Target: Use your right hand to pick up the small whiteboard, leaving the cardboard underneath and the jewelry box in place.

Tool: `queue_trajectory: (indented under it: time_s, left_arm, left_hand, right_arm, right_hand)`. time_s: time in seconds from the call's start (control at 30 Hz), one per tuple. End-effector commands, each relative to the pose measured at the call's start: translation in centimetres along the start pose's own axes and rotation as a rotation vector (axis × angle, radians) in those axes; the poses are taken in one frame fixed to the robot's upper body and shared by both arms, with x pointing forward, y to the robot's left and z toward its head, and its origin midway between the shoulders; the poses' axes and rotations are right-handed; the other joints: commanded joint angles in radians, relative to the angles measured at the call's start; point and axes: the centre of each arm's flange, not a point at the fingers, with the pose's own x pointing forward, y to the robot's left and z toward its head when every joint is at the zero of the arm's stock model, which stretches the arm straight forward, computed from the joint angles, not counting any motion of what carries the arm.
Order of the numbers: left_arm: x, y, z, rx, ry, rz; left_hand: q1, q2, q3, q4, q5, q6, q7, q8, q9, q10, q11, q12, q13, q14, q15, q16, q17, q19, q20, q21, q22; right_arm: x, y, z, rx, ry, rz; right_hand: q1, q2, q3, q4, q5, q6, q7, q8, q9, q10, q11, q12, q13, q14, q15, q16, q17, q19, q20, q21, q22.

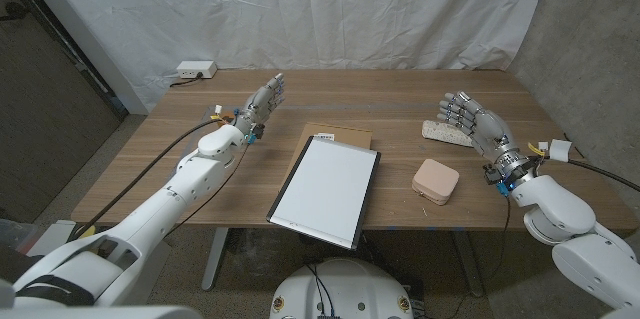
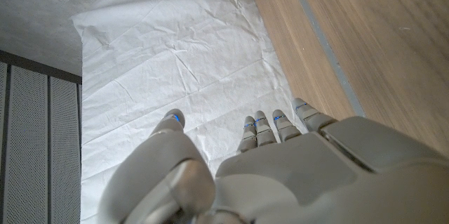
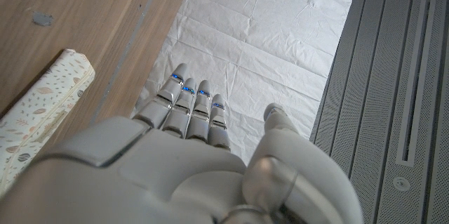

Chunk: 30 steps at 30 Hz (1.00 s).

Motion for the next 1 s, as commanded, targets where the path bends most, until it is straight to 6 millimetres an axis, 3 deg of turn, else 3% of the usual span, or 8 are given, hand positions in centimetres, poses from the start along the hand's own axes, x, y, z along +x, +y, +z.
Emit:
queue_trajectory:
  time_s: [0.03,1.0]
  left_arm:
    - [-0.3,0.1,-0.1,-0.001,0.002,0.009]
    - [0.0,-0.9,0.3,0.016,0.015,-0.026]
  left_hand:
    - [0.013,-0.001,0.003,-0.003,-0.002,0.002,0.001,-0.003,0.006,0.005,0.001,-0.003,0.002,-0.001,0.001,0.000,0.004,0.007,-0.050,0.006,0.003]
    - [0.020,0.003,0.002,-0.007,-0.006,-0.002,0.001,-0.007,0.006,-0.001,0.000,-0.008,0.002,-0.005,0.002,-0.003,0.004,0.001,-0.046,0.000,0.003]
  right_arm:
    - [-1.4,0.1,0.7,-0.008,0.010,0.023]
    - [-6.3,1.3,2.4,-0.044,0.046,0.052]
  right_hand:
    - [0.003,0.003,0.005,-0.005,0.001,0.004,-0.001,0.000,0.001,0.010,0.000,0.005,0.006,0.011,0.001,-0.001,0.005,0.006,0.004,0.001,0.001]
    - [0.003,0.003,0.005,-0.009,0.001,-0.003,0.000,-0.004,0.002,0.011,0.003,0.002,0.006,0.017,0.002,-0.005,0.005,0.012,0.007,-0.004,0.001]
